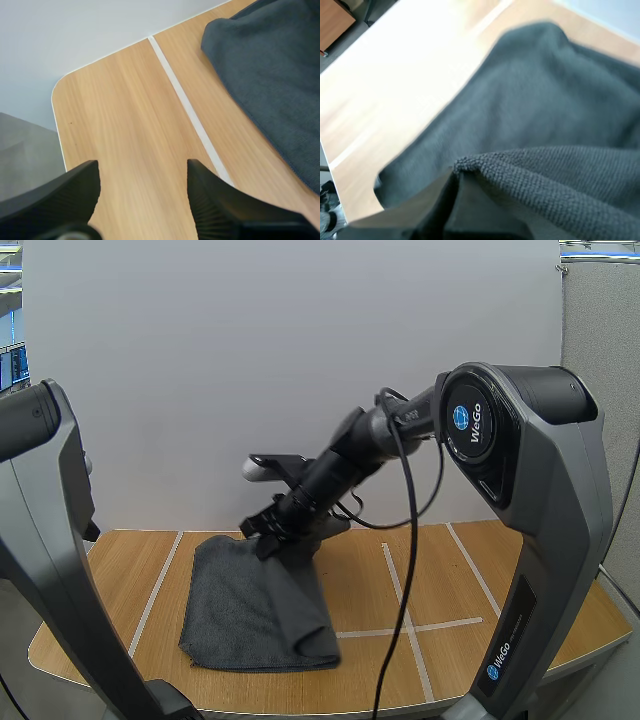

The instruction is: Fold the towel

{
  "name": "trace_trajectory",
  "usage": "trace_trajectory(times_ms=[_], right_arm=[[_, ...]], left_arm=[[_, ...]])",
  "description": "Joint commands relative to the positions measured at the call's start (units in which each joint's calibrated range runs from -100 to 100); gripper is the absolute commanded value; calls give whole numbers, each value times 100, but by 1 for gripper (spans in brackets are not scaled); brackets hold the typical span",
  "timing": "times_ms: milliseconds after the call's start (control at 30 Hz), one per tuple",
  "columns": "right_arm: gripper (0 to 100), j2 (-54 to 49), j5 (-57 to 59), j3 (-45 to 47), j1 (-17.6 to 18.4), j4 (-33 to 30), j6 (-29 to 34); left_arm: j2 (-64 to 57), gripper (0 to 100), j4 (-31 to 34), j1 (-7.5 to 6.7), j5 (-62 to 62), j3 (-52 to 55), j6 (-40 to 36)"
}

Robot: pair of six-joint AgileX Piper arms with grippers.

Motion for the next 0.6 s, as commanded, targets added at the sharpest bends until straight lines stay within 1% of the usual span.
trace_trajectory(times_ms=[0,67,167,467,567], right_arm=[[0,-32,-286,-739,421,-458,606],[0,79,-305,-869,534,-544,687],[0,295,-305,-1040,673,-758,869],[0,879,-346,-1236,950,-786,903],[0,940,-543,-1236,1029,-752,903]], left_arm=[[-43,83,-146,174,98,-7,201],[-43,83,-146,223,98,-7,250],[-43,83,-146,250,98,-7,272],[-43,83,-184,250,98,-7,272],[-43,83,-184,250,98,-7,272]])
